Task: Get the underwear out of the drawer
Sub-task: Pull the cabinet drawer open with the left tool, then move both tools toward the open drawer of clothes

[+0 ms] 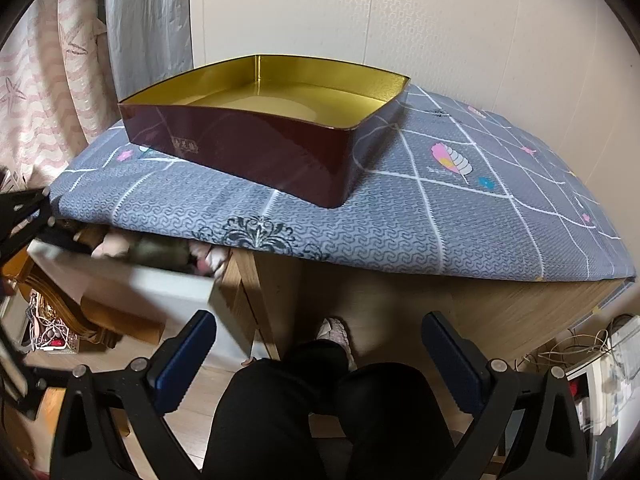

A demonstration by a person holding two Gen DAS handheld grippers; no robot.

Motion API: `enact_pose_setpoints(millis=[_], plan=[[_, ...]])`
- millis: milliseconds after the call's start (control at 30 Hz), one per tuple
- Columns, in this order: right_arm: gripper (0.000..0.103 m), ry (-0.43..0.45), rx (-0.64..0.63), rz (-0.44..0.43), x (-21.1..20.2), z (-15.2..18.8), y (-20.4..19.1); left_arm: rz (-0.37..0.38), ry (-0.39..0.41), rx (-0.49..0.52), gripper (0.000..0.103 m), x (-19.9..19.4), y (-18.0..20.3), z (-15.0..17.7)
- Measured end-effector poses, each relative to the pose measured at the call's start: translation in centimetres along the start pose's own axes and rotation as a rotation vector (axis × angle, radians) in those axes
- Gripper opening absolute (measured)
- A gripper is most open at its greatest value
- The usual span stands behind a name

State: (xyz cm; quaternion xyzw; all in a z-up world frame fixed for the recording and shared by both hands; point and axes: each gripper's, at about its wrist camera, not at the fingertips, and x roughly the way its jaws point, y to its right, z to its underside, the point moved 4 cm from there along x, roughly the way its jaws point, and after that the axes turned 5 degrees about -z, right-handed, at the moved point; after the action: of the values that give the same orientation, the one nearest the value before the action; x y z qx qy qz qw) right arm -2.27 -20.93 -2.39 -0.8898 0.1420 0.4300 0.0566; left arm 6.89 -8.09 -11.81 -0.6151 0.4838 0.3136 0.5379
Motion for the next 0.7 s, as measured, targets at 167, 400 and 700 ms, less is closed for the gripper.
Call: enact_pose_setpoints(millis=[167,400,700], plan=[[0.103,0.025,-0.012,-0.012,-1.6,-0.2,0.4,0.061,-0.018,0.007,0.101,-1.2,2.1,0.2],[0.103,0.075,0.016,-0.026,-3.8,-0.8,1.4,0.046,-0.028,0.009,0.101,-2.0,4.8,0.7],[0.103,0.068,0.002,-0.013,-3.8,0.0,1.1,0.098,0.036,-0.028,0.100,-2.6,4.0,0.6]])
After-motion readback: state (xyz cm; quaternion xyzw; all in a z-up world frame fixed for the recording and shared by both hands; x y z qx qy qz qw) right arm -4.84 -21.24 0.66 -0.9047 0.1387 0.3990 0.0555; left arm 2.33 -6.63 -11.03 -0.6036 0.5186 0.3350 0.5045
